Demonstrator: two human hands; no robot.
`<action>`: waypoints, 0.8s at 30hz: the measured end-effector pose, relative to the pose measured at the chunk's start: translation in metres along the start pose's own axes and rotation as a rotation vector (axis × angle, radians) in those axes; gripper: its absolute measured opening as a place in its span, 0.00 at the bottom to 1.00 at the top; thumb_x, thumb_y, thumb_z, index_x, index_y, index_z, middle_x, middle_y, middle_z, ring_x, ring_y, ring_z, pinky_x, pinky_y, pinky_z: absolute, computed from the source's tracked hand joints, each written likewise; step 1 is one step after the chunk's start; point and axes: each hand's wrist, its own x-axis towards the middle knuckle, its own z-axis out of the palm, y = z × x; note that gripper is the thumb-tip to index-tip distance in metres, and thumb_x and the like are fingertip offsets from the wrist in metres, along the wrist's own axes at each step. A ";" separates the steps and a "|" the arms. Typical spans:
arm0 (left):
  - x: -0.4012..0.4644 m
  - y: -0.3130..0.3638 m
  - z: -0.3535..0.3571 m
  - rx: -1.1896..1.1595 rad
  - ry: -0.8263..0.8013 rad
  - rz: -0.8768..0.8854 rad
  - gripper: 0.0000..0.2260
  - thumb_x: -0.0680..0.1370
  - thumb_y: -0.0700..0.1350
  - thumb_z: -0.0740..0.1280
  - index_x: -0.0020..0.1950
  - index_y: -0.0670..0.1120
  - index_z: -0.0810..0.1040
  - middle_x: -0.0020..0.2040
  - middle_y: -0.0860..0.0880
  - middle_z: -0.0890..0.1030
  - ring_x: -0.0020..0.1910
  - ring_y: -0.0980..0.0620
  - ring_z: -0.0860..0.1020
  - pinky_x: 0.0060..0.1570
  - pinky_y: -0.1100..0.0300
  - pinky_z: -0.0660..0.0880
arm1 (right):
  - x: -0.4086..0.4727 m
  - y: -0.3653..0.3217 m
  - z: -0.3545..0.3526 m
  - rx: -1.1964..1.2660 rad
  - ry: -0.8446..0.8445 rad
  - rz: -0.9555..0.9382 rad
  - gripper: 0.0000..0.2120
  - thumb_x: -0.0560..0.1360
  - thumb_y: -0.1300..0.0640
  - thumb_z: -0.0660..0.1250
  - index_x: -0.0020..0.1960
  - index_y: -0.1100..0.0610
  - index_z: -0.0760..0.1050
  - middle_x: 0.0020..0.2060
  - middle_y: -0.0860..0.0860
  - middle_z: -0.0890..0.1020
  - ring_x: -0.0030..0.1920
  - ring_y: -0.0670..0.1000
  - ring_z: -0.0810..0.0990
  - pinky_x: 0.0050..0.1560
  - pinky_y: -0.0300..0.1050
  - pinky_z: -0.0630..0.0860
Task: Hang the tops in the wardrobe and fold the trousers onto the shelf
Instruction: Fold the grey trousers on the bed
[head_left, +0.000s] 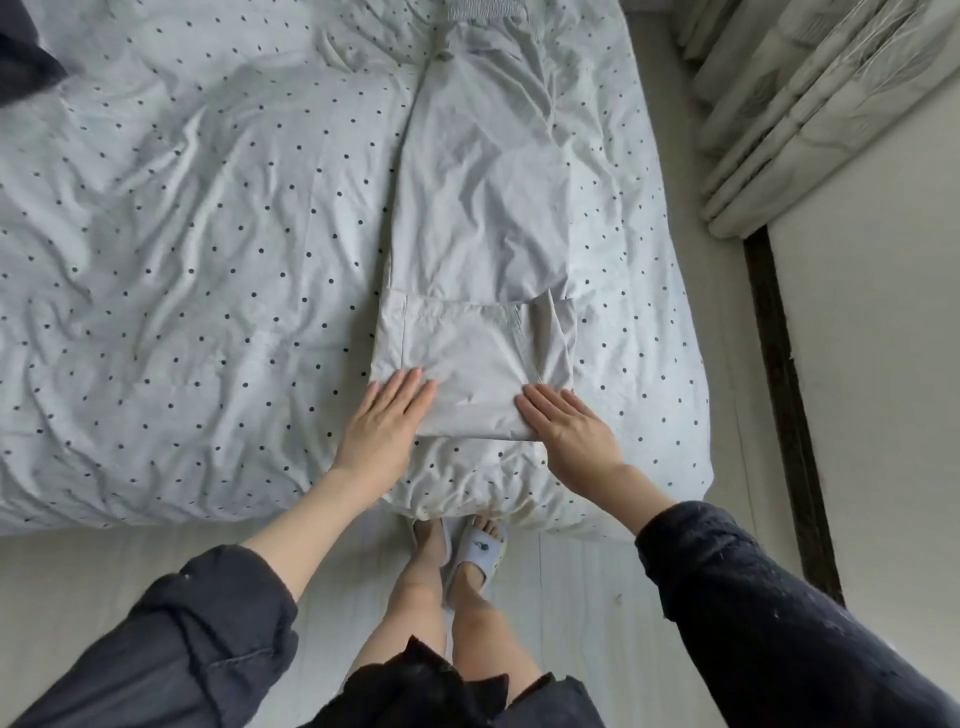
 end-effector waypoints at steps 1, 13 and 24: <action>-0.003 0.004 -0.016 -0.035 -0.081 0.004 0.35 0.74 0.27 0.56 0.78 0.45 0.48 0.78 0.44 0.48 0.77 0.47 0.47 0.74 0.54 0.41 | -0.006 0.000 -0.017 -0.003 -0.066 -0.031 0.29 0.73 0.70 0.55 0.74 0.61 0.60 0.74 0.56 0.62 0.74 0.55 0.61 0.74 0.49 0.55; 0.062 -0.007 -0.168 -0.033 -0.181 -0.053 0.17 0.77 0.36 0.57 0.62 0.49 0.75 0.60 0.43 0.77 0.56 0.42 0.76 0.47 0.55 0.71 | 0.038 0.025 -0.146 0.235 -0.122 0.182 0.12 0.76 0.65 0.54 0.54 0.57 0.73 0.52 0.58 0.80 0.50 0.59 0.77 0.42 0.44 0.65; 0.202 -0.050 -0.129 -0.053 0.493 -0.039 0.23 0.69 0.30 0.64 0.64 0.41 0.72 0.62 0.40 0.75 0.61 0.39 0.73 0.59 0.42 0.70 | 0.167 0.066 -0.134 0.115 0.491 0.411 0.21 0.75 0.63 0.65 0.68 0.61 0.69 0.67 0.60 0.72 0.68 0.61 0.69 0.69 0.59 0.64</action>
